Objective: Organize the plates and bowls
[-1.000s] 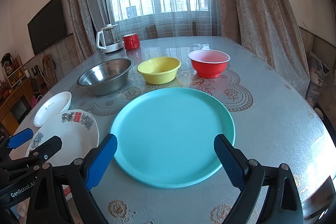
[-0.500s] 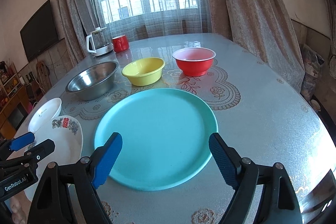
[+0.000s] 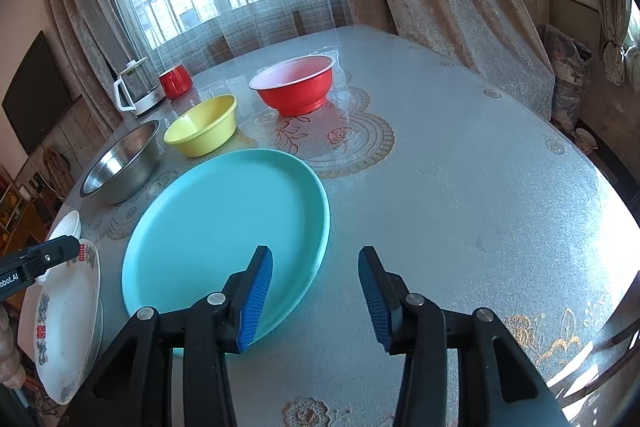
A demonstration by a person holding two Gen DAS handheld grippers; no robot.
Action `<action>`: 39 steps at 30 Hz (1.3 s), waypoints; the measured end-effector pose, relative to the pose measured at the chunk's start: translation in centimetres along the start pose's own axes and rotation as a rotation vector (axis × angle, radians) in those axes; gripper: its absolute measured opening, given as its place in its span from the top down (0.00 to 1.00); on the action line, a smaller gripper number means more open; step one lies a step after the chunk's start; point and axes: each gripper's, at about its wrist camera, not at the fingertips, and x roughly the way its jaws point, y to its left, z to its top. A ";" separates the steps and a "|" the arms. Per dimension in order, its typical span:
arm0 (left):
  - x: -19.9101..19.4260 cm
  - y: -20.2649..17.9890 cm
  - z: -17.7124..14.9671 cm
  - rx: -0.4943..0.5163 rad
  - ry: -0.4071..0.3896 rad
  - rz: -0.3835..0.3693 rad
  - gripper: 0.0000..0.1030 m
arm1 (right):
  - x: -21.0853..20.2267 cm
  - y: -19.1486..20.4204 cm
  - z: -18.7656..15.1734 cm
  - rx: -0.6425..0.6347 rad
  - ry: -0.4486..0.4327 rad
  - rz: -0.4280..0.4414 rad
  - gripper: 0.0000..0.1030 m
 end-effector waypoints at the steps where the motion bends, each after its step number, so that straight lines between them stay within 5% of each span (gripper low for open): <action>1: 0.6 -0.2 0.4 0.007 0.014 -0.007 0.84 | 0.2 -0.2 0.0 0.005 0.008 0.004 0.61; 13: 6.0 -2.2 2.8 0.113 0.129 -0.010 0.87 | 1.7 -0.4 0.1 -0.006 0.042 0.034 0.78; 19: 8.3 -2.1 3.4 0.115 0.186 -0.024 0.87 | 2.1 -0.4 0.4 -0.018 0.052 0.042 0.79; 31: 7.9 -3.1 3.7 0.133 0.158 -0.066 0.86 | 3.0 -0.2 1.2 -0.027 0.076 0.055 0.88; 39: 7.3 -1.4 3.7 0.133 0.141 0.015 0.86 | 3.1 -0.1 1.2 -0.050 0.079 0.053 0.87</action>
